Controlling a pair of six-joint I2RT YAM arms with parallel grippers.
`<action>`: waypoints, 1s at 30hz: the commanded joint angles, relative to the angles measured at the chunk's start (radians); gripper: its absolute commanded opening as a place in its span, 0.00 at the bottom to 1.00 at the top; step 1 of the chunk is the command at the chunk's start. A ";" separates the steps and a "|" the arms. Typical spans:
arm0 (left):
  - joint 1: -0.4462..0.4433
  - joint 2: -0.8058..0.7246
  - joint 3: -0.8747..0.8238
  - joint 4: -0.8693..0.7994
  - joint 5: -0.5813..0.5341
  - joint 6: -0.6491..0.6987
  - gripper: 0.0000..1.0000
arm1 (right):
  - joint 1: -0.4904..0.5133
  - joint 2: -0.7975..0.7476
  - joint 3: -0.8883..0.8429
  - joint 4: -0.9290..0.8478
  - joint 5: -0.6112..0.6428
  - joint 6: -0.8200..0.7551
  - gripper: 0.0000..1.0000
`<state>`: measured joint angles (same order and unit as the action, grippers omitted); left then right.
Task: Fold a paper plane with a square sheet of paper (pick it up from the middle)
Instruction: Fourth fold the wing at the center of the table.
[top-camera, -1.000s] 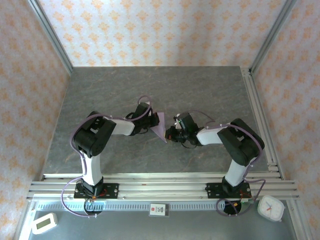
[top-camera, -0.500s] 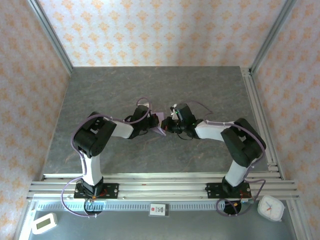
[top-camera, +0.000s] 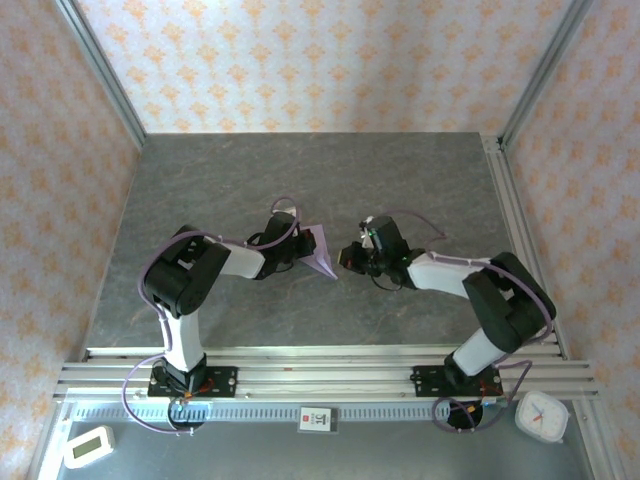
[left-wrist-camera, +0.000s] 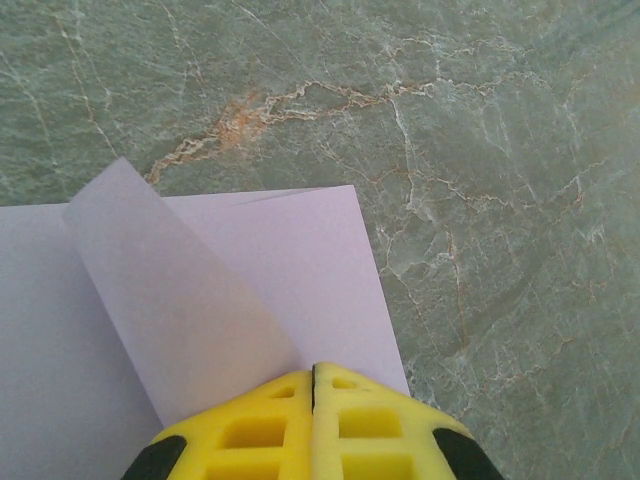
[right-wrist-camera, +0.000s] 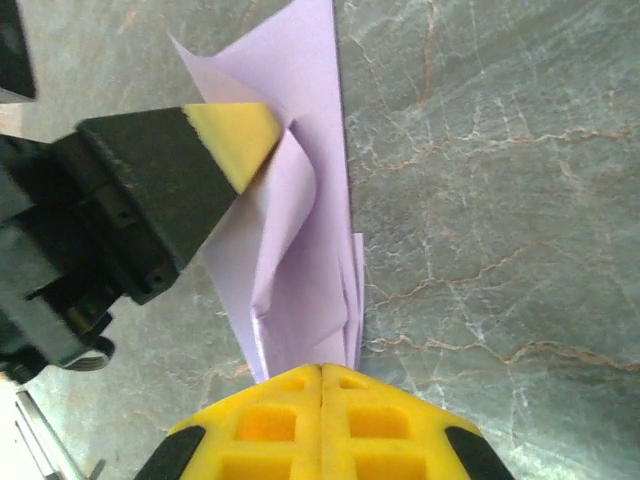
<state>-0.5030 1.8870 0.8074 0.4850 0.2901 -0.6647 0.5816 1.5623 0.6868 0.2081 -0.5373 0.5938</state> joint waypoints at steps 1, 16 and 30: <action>-0.002 -0.006 -0.033 -0.073 -0.013 -0.009 0.00 | 0.021 -0.017 0.016 0.006 0.010 -0.003 0.00; -0.001 -0.012 -0.034 -0.083 -0.022 -0.004 0.00 | 0.125 0.267 0.229 0.022 0.028 -0.011 0.00; 0.000 -0.026 -0.054 -0.034 -0.011 -0.039 0.00 | 0.080 0.307 0.015 0.136 0.012 0.087 0.00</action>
<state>-0.4976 1.8664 0.7750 0.4988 0.2810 -0.6857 0.6708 1.8481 0.7654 0.4347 -0.5575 0.6476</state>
